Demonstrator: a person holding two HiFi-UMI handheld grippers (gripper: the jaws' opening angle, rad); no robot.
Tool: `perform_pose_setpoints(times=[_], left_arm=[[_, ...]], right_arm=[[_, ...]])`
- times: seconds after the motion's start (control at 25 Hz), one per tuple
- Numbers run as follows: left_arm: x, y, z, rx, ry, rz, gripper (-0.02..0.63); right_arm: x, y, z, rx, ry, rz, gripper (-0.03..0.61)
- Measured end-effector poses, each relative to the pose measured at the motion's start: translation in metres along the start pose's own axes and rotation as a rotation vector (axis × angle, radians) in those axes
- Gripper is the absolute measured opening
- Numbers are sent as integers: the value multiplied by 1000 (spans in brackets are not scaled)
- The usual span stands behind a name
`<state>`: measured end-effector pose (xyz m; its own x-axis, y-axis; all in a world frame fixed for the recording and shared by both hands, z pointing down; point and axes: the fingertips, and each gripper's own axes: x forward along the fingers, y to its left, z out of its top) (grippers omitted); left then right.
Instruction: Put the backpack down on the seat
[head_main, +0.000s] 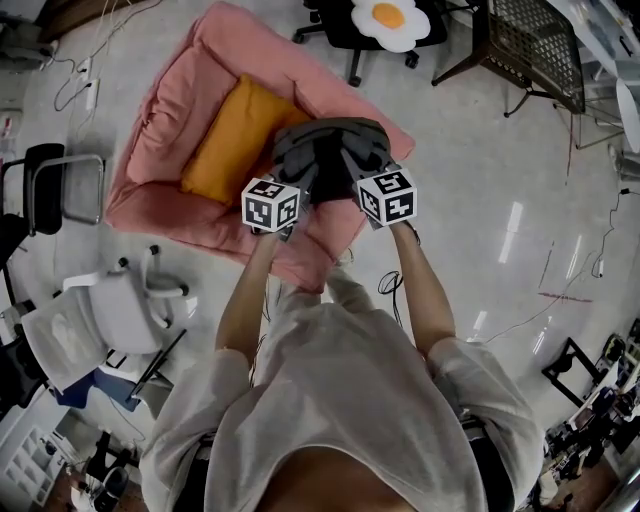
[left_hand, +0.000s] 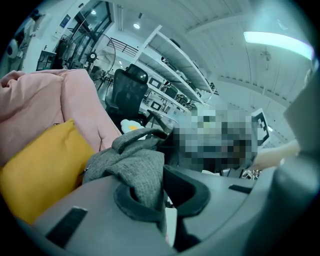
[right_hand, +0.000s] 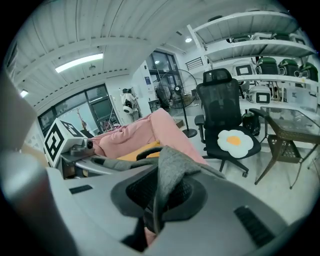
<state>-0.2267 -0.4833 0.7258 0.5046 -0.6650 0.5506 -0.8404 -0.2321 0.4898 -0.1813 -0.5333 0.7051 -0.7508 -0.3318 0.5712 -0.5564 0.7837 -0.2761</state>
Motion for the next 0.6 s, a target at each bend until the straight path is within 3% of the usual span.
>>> perform_pose_setpoints(times=[0.6], left_arm=[[20, 31, 17, -12, -10, 31, 35]], right_arm=[[37, -19, 9, -7, 45, -12, 43]])
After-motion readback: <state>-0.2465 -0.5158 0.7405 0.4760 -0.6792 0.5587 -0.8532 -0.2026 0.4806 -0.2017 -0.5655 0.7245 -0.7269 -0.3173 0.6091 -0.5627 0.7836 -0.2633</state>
